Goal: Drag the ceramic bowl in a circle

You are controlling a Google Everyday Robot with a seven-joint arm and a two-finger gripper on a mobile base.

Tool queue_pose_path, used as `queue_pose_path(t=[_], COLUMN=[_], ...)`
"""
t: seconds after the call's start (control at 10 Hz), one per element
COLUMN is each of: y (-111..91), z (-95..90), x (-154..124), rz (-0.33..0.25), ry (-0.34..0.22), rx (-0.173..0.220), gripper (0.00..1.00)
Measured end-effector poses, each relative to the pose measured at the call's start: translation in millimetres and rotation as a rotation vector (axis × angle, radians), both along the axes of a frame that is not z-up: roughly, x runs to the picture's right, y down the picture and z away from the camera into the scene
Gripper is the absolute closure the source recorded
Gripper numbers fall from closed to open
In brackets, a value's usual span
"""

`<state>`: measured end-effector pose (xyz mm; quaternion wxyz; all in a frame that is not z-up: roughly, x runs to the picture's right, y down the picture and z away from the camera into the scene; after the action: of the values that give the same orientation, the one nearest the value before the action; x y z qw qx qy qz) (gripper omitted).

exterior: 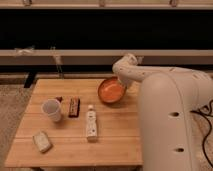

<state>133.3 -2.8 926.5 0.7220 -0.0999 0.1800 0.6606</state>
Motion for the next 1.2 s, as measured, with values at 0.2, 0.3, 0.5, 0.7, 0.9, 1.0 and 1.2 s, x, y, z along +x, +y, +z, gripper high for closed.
queue_pose_path(t=[0.2, 0.3, 0.5, 0.7, 0.9, 1.0, 1.2], y=[26, 37, 57, 72, 77, 73, 59], z=[-22.2, -29.4, -34.4, -34.4, -27.5, -23.2, -10.1], x=[-7, -1, 27, 65, 116, 133, 155], rz=[-0.033, -0.033, -0.013, 0.007, 0.045, 0.059, 0.065], ry=[-0.039, -0.045, -0.024, 0.035, 0.125, 0.158, 0.208], rx=[-0.017, -0.034, -0.071, -0.097, -0.111, -0.110, -0.095], gripper=[1.00, 1.00, 1.00, 1.00, 1.00, 1.00, 1.00])
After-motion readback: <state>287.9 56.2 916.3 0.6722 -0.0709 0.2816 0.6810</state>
